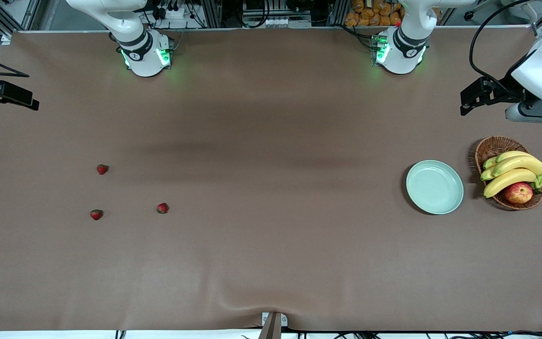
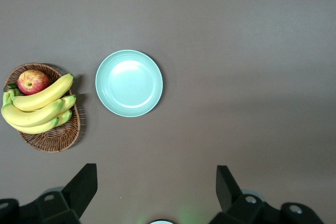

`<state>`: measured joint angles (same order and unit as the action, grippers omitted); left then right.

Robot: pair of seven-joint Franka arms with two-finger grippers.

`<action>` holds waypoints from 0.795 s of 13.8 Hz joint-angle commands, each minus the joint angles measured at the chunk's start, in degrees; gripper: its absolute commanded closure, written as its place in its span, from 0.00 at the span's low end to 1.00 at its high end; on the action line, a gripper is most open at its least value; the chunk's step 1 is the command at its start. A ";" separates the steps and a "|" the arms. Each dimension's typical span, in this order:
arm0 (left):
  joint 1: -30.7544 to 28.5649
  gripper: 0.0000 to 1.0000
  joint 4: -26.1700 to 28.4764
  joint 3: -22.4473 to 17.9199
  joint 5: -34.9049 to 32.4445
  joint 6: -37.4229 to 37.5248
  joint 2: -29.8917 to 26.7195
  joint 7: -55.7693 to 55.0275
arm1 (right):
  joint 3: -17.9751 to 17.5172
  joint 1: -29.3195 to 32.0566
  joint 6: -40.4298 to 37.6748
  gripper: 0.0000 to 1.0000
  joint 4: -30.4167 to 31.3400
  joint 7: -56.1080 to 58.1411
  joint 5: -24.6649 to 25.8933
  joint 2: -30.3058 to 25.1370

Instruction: Collect all strawberries into plate

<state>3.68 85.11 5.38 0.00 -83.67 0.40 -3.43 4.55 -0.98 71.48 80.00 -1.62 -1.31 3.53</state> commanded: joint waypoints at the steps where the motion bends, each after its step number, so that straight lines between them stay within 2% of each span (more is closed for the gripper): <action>1: -0.26 0.00 -1.44 -0.10 0.70 1.32 -0.05 1.67 | -0.07 -0.16 -0.82 0.00 -0.81 0.03 0.96 -0.37; 7: -0.52 0.00 -1.44 -0.72 0.88 1.41 0.04 1.23 | 0.11 0.36 -0.30 0.00 -0.81 0.12 0.78 -0.72; 11: -0.70 0.00 -1.00 -0.28 1.05 1.41 0.48 1.58 | 0.02 0.28 6.02 0.00 0.76 0.12 0.61 0.24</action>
<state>3.15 84.75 4.90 0.00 -83.25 0.43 -3.27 4.80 -0.88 75.26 79.94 -1.62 -1.23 3.51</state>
